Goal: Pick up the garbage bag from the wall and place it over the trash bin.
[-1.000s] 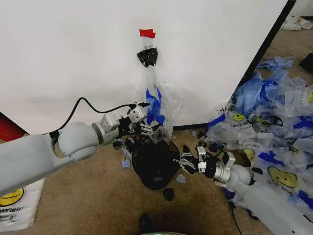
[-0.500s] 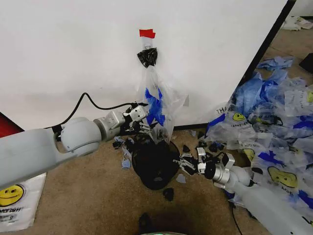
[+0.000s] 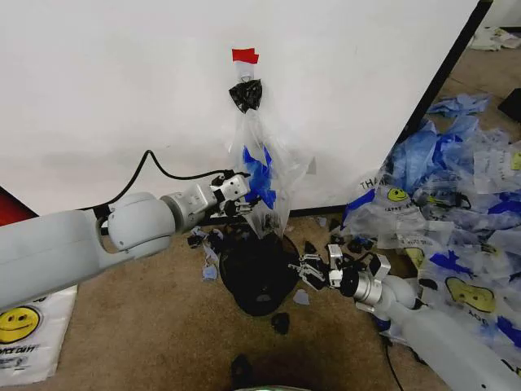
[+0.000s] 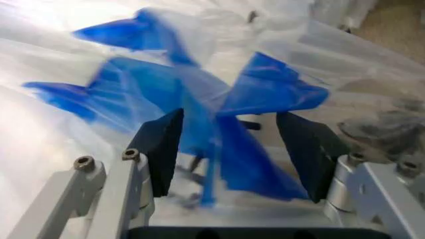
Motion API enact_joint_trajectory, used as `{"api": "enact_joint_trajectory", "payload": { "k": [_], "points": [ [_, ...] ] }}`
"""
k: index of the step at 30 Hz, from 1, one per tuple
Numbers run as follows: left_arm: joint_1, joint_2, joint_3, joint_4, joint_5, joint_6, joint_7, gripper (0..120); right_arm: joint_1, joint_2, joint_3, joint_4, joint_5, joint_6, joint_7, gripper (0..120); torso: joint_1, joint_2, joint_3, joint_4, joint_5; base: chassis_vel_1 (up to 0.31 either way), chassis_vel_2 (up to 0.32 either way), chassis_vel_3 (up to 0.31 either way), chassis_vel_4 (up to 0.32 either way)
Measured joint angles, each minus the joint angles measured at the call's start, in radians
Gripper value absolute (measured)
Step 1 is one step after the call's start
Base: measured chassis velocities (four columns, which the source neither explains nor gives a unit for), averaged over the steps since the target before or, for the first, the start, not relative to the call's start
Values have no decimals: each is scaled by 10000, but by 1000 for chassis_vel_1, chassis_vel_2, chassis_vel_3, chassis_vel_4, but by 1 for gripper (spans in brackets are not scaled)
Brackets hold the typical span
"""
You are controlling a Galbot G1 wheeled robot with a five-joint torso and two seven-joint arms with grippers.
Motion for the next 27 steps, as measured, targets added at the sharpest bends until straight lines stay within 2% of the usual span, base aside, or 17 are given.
{"api": "enact_joint_trajectory", "payload": {
  "k": [17,27],
  "points": [
    [-359,98,313,114,29,367,200,56,-43,-9,5,49,-1,81,133,0,0,0,0,1,-2,0,0,0,0],
    [-550,74,358,39,66,1076,334,55,-55,-12,-14,149,19,132,240,0,0,0,0,1,-2,0,0,0,0]
  ]
}}
